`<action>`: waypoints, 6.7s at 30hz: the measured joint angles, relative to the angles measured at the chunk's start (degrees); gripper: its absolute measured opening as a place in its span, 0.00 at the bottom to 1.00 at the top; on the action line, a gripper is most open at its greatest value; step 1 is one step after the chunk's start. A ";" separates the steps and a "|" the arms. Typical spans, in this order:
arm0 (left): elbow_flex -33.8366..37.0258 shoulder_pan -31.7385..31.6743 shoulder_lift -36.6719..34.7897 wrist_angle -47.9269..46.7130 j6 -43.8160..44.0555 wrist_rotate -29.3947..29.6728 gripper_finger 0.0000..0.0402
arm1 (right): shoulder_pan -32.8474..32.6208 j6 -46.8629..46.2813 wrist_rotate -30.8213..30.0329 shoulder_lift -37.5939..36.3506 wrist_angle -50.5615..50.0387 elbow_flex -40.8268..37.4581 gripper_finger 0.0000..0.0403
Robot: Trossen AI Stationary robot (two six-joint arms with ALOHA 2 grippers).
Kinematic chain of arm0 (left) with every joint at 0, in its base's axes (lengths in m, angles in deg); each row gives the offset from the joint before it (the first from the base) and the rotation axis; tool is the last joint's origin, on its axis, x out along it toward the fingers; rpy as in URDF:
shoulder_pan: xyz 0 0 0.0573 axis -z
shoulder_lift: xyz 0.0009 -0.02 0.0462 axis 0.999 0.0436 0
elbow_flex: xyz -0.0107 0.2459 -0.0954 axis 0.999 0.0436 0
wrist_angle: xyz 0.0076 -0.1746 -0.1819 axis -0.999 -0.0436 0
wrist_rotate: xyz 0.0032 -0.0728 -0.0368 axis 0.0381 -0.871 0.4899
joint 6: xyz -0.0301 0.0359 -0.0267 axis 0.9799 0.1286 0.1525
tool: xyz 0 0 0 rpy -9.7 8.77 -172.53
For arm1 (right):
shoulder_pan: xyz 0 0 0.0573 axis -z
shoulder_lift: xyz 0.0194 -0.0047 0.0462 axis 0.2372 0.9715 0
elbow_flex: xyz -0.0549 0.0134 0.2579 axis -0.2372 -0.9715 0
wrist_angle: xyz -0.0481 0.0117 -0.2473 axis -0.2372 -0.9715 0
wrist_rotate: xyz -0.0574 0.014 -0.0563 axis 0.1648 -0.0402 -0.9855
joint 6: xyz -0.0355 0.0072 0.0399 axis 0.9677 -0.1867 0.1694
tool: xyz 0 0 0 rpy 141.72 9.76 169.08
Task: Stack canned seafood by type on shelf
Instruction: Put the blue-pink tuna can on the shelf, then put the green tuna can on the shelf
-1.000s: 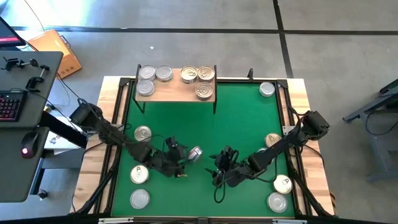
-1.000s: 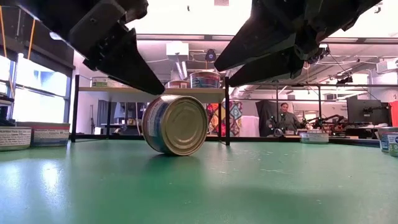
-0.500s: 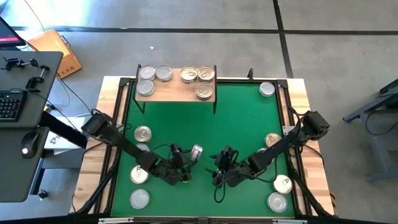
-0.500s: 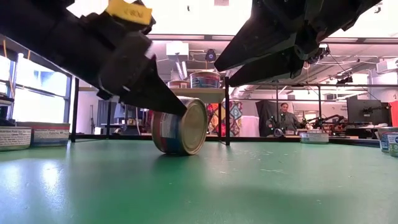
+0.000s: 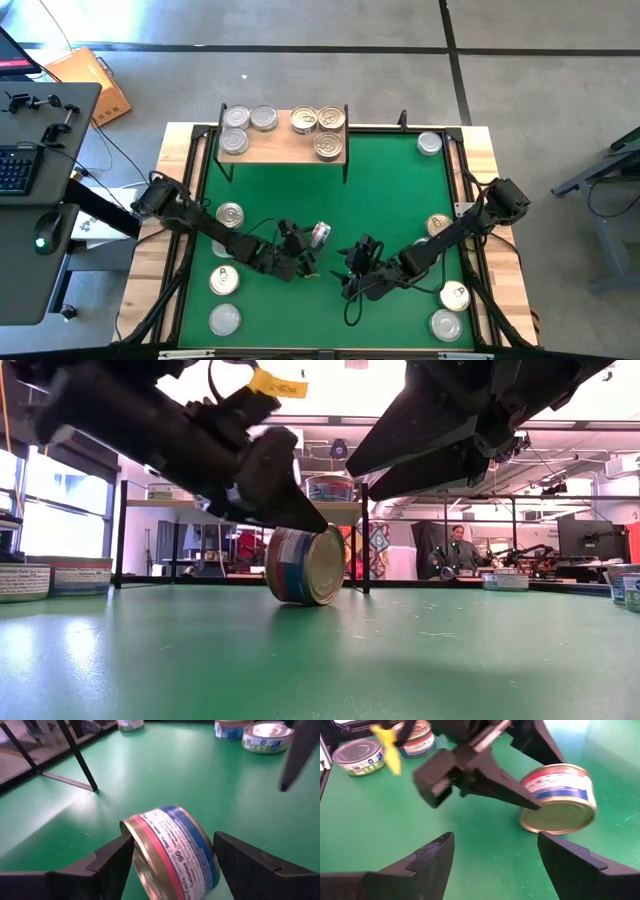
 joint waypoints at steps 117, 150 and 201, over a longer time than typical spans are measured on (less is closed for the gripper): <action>-0.02 -41.52 -30.80 -17.89 -60.88 -29.83 0.75 | 0.87 0.22 -0.01 0.02 -0.83 0.02 0.69; -11.17 -53.43 -28.69 -40.03 -35.10 -39.65 0.19 | 0.87 0.24 -0.02 0.01 -0.86 0.00 0.69; -3.11 -33.72 -43.08 -33.29 -31.43 -39.05 0.00 | -8.97 -51.61 17.32 -15.42 -62.06 0.07 0.55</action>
